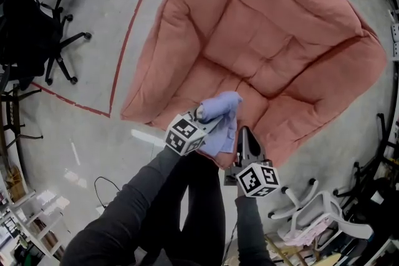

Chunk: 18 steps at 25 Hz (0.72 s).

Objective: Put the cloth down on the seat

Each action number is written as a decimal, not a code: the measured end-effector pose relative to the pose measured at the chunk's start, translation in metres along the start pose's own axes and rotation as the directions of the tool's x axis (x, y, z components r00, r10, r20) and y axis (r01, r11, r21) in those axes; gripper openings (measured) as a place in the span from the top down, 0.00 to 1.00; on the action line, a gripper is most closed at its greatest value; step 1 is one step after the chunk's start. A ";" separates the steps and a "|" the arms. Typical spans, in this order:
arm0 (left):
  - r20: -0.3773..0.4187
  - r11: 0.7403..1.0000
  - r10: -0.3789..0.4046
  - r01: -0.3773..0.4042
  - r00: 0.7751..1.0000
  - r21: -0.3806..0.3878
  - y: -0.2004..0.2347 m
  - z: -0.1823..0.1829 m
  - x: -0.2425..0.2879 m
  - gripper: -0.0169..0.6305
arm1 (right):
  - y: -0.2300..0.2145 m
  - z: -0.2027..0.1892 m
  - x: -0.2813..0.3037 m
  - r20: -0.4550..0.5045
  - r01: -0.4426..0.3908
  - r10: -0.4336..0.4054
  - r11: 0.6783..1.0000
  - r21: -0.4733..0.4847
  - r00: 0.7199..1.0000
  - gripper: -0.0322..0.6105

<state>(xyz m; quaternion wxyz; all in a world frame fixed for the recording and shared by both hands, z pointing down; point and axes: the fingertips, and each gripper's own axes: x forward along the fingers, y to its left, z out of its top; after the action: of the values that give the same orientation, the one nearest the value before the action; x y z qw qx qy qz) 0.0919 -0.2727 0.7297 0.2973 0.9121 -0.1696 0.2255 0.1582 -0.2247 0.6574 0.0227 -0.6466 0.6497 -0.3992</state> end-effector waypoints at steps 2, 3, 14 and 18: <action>0.001 1.000 0.019 -0.019 1.000 -0.004 0.012 -0.002 0.007 0.78 | -0.004 -0.003 0.007 -0.009 0.000 0.000 1.000 -0.003 1.000 0.93; 0.000 1.000 0.029 -0.029 1.000 -0.001 0.018 -0.003 0.010 0.78 | -0.006 -0.004 0.010 -0.013 0.002 -0.002 1.000 -0.007 1.000 0.93; -0.017 0.985 0.121 -0.122 0.993 -0.118 0.067 -0.025 0.035 0.78 | -0.019 -0.013 0.031 -0.040 0.016 -0.016 1.000 -0.009 0.999 0.93; -0.031 0.965 0.178 -0.181 0.984 -0.188 0.089 -0.032 0.036 0.77 | -0.013 -0.011 0.035 -0.035 0.005 -0.005 1.000 -0.002 0.999 0.93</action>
<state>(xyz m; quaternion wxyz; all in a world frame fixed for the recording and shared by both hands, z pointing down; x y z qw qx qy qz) 0.0726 -0.3278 0.8124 0.3627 0.8589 -0.2702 0.2404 0.1570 -0.2476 0.6893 0.0095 -0.6411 0.6487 -0.4100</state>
